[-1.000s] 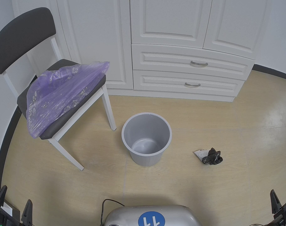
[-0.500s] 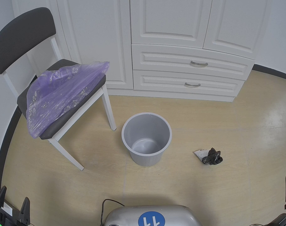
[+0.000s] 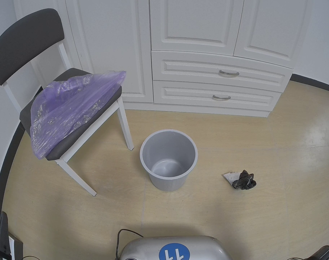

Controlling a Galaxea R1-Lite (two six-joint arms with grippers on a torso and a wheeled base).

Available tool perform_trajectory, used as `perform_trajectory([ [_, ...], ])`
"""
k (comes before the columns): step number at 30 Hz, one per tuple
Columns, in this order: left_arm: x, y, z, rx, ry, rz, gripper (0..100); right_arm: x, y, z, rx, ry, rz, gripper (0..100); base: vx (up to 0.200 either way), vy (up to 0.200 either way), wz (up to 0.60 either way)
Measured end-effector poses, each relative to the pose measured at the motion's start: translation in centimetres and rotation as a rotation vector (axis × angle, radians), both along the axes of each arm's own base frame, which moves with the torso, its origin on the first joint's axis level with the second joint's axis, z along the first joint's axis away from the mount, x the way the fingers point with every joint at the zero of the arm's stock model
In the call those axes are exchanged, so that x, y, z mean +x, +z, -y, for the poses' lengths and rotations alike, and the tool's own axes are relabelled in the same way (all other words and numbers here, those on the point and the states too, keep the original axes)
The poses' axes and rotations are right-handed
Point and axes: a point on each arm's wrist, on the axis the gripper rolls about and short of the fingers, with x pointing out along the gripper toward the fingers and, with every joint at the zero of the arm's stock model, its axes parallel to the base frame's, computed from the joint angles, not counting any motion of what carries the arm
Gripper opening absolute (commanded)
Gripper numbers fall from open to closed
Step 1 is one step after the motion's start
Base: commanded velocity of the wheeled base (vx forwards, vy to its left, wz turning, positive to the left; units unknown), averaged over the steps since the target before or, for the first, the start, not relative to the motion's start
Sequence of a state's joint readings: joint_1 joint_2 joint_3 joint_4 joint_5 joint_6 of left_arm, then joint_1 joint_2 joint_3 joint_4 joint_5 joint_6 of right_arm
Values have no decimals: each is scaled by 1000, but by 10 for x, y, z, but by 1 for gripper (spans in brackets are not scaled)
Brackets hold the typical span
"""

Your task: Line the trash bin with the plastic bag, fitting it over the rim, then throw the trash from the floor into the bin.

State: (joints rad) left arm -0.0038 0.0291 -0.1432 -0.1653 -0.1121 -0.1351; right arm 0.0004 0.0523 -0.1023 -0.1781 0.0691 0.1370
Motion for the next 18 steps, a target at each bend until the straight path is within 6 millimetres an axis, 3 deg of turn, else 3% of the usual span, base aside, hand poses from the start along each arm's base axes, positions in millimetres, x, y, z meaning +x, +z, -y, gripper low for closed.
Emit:
perform_trajectory([
  [7,13,17,0,54,23,-94,100,18,19,-1,-27,29,-110,100,0,0,0],
  [18,77,53,-2,249,134,-375,100,88,60,-6,-51,88,-169,100,0,0,0],
])
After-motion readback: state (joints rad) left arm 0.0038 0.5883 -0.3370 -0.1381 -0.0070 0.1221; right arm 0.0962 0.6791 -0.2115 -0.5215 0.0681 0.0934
